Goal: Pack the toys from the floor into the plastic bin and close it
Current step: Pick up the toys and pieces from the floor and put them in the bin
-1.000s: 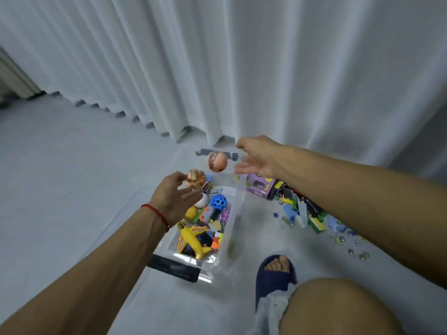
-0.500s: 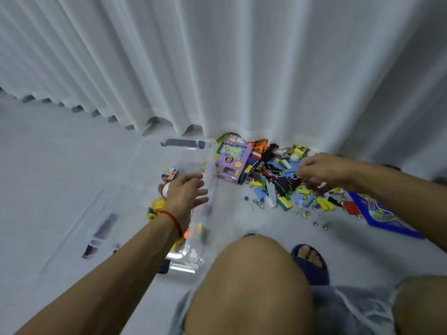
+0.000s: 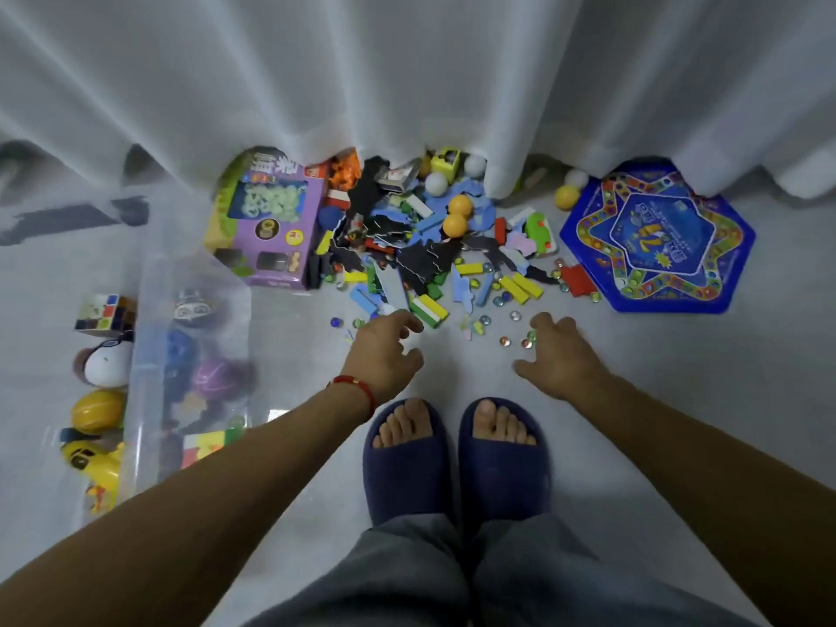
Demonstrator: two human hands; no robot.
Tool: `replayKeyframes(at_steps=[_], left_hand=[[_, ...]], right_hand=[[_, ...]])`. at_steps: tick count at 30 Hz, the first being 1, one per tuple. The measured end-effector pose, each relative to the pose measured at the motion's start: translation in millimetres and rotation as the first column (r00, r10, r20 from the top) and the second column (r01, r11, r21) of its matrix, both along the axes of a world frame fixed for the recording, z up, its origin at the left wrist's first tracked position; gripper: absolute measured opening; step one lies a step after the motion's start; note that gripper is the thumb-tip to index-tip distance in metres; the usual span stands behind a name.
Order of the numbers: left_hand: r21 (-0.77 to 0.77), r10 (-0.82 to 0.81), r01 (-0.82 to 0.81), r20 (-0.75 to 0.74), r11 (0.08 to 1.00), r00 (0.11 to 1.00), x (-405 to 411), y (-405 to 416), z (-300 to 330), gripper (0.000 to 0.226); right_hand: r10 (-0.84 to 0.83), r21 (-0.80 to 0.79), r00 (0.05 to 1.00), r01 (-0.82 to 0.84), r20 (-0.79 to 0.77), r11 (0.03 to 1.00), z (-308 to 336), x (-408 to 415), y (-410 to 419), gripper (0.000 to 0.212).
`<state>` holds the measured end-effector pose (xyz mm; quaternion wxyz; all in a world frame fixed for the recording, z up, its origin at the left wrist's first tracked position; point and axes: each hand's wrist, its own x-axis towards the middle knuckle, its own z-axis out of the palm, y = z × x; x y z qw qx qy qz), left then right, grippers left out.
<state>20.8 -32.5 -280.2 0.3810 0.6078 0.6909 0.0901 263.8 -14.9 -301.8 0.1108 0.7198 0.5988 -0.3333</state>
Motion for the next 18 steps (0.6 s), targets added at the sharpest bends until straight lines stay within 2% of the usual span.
replayKeyframes(at_steps=[2, 3, 4, 6, 9, 12, 15, 18], left_hand=[[0.164, -0.213, 0.247, -0.198, 0.955, 0.957, 3, 11, -31, 0.042], [0.207, -0.283, 0.367, -0.346, 0.907, 0.895, 4, 17, -45, 0.049], [0.21, -0.316, 0.449, -0.462, 0.869, 0.829, 5, 23, -57, 0.058], [0.216, -0.325, 0.517, -0.566, 0.829, 0.758, 8, 36, -73, 0.07], [0.281, -0.312, 0.564, -0.607, 0.777, 0.731, 12, 52, -85, 0.053], [0.31, -0.35, 0.597, -0.58, 0.74, 0.736, 16, 60, -89, 0.034], [0.311, -0.387, 0.627, -0.571, 0.714, 0.724, 17, 68, -89, 0.031], [0.308, -0.402, 0.647, -0.579, 0.698, 0.709, 18, 71, -87, 0.031]], right_hand=[[-0.036, 0.081, 0.999, 0.037, -0.008, 0.996, -26, -4, -2, 0.08], [-0.042, 0.14, 0.999, 0.045, -0.023, 0.989, -36, -8, -4, 0.082], [-0.054, 0.207, 0.998, 0.061, -0.041, 0.976, -44, -12, -7, 0.082], [-0.067, 0.327, 0.995, 0.086, -0.068, 0.941, -54, -18, -9, 0.084], [-0.08, 0.403, 0.994, 0.104, -0.078, 0.909, -64, -20, -5, 0.082], [-0.009, 0.444, 0.998, 0.034, -0.059, 0.895, -69, -15, 0, 0.058], [0.093, 0.505, 0.996, -0.08, 0.0, 0.859, -75, -9, 3, 0.037], [0.133, 0.586, 0.991, -0.122, 0.024, 0.801, -81, -4, 2, 0.022]])
